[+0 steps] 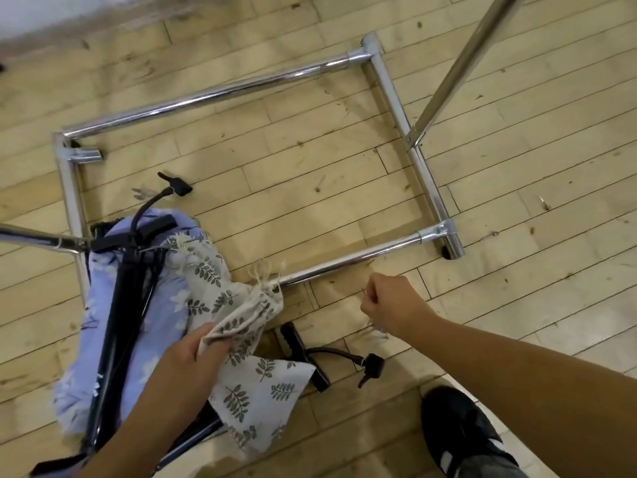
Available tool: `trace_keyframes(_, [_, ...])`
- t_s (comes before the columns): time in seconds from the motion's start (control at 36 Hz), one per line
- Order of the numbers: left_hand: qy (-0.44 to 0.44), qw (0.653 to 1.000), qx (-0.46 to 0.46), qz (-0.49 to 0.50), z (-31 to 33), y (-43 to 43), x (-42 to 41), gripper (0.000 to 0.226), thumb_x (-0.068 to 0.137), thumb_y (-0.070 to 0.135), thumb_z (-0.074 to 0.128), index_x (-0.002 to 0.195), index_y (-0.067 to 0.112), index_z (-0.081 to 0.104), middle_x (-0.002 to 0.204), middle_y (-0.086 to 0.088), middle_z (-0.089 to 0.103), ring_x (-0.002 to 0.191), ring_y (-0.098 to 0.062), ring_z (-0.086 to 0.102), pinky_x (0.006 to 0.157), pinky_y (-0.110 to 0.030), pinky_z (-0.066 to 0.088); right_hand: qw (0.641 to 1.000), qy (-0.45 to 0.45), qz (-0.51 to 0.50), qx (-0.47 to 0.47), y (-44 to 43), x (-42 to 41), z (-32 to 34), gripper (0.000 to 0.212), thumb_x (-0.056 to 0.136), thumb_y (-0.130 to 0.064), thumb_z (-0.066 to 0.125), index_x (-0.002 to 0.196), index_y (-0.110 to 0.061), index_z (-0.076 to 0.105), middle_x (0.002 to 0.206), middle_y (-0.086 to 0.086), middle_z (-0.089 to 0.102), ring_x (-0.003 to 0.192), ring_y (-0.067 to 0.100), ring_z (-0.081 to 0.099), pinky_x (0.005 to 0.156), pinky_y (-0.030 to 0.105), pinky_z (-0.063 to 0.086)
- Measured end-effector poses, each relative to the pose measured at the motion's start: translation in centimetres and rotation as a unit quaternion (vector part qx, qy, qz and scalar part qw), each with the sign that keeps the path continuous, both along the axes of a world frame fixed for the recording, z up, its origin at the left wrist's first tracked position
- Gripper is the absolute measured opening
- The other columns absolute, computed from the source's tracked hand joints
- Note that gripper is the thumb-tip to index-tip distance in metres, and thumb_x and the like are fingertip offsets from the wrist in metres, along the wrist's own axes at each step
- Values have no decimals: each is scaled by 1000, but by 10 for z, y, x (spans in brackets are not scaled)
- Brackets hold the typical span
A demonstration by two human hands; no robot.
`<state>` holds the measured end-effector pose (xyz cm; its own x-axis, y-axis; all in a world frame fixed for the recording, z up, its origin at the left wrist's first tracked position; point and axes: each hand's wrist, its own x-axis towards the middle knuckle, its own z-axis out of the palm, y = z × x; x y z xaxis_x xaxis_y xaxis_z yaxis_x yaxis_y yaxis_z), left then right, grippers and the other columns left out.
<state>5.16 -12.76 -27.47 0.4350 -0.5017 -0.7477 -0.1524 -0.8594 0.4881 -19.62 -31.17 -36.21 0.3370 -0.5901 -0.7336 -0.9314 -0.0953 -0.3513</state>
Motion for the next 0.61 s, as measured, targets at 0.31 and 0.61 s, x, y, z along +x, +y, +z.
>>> trace_keyframes(0.31, [9,977,7,-215,81,-25,2,14,93,32,75,98,24,64,86,10,71,71,-11,64,61,-18,44,986,-88,-76,123,-6,16,124,25,99,-11,51,118,-23,63,96,6,70,76,15,72,71,34,65])
trace_keyframes(0.61, [-18,941,-76,-331,256,-41,-50,13,96,29,70,103,28,59,93,24,67,77,6,64,65,-14,49,906,-239,-221,270,20,29,321,14,100,-18,50,87,-12,52,68,3,38,57,16,35,80,44,62])
